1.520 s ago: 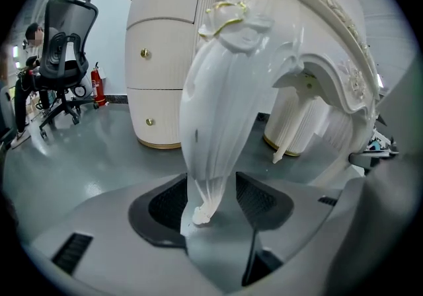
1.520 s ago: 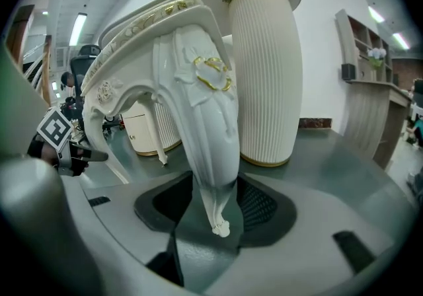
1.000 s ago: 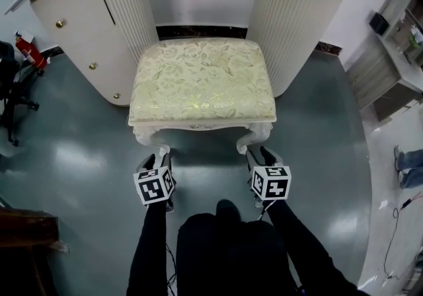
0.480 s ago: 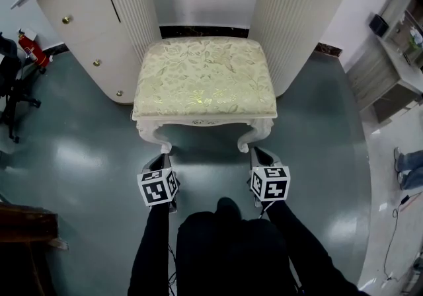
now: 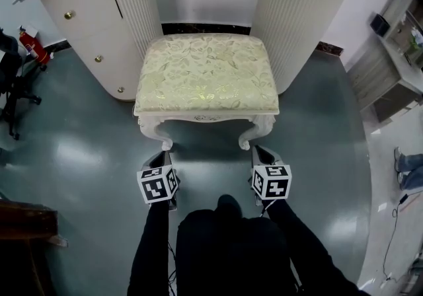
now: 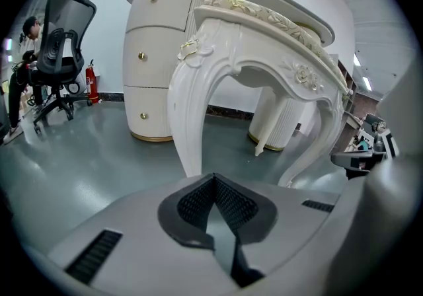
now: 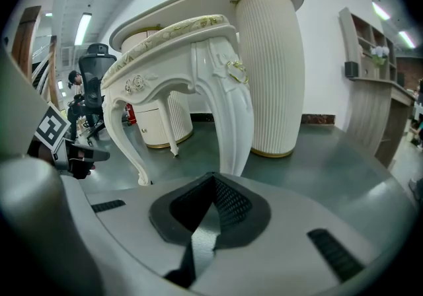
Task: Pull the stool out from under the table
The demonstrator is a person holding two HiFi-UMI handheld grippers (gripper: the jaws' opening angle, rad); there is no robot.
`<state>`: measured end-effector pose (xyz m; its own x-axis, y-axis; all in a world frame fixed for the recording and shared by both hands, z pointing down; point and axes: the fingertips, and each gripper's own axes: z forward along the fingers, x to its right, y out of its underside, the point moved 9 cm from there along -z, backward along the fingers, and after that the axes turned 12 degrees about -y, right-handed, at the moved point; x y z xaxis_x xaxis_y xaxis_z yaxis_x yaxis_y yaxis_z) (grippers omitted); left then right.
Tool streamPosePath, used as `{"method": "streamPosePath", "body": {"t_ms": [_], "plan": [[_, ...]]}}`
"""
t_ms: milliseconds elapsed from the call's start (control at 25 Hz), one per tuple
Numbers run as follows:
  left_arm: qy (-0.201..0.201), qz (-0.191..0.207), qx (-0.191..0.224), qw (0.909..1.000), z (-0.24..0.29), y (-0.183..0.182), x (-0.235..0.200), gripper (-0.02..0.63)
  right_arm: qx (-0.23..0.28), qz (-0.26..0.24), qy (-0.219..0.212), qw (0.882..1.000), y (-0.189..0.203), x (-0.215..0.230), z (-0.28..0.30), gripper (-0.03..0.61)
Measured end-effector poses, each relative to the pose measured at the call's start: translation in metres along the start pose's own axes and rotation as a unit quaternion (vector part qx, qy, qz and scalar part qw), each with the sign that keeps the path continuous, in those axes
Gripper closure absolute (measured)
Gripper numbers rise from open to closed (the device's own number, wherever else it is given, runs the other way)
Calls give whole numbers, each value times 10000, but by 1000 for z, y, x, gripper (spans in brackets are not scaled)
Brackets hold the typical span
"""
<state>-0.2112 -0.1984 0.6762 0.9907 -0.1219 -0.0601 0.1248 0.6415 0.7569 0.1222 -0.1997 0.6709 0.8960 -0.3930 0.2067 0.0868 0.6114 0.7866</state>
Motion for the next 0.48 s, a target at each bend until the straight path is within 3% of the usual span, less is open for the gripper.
{"method": "streamPosePath", "body": {"t_ms": [480], "plan": [[-66,46,-23,10000,-1,2,-1,606,-134,-83,-145,9998,1,-6,3,575]]}}
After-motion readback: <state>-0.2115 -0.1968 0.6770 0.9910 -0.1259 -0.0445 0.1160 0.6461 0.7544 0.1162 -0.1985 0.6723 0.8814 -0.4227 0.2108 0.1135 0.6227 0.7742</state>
